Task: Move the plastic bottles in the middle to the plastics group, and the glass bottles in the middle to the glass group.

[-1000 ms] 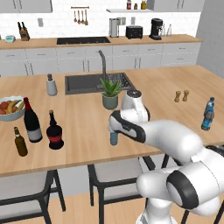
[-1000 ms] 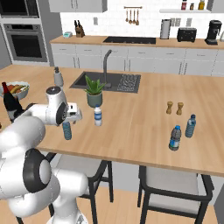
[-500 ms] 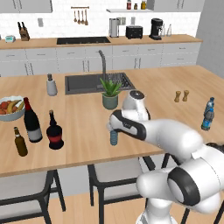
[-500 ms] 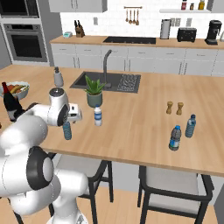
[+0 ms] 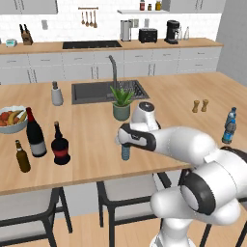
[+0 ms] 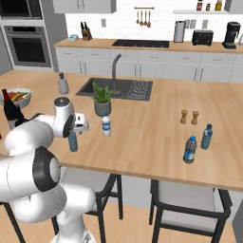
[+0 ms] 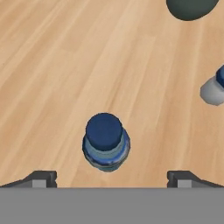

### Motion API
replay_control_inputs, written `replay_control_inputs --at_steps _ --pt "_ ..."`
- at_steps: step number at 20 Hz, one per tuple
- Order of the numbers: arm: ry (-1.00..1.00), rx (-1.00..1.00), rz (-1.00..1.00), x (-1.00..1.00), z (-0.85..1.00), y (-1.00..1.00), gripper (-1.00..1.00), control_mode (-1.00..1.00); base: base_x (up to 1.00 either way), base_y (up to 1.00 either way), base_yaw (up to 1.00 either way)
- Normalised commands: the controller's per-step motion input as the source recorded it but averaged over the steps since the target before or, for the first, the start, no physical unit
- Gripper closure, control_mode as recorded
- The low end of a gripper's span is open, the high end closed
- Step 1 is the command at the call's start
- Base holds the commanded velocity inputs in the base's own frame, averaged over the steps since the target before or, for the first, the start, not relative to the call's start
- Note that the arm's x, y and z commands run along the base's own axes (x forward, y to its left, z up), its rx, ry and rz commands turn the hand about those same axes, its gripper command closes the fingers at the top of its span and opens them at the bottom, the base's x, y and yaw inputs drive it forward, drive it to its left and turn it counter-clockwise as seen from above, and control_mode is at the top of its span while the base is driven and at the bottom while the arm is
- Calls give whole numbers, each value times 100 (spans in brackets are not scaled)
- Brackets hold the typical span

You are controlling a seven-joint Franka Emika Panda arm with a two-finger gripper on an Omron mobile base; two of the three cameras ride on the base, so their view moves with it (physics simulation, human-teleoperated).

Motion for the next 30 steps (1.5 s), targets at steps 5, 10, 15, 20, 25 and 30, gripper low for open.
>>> replay_control_inputs --at_steps 5,10,15,20,25,30 --pt "0 0 0 18 -19 0 -100 -100 0 0 0" --pt "1 0 0 14 0 0 -100 -100 0 0 0" --pt "1 0 0 7 0 5 -100 -100 0 0 0" --pt "1 0 0 10 -6 5 -100 -100 0 0 0" --pt "0 0 0 3 -9 1 -100 -100 0 0 0" --pt "0 1 0 0 -11 0 -100 -100 0 0 0"
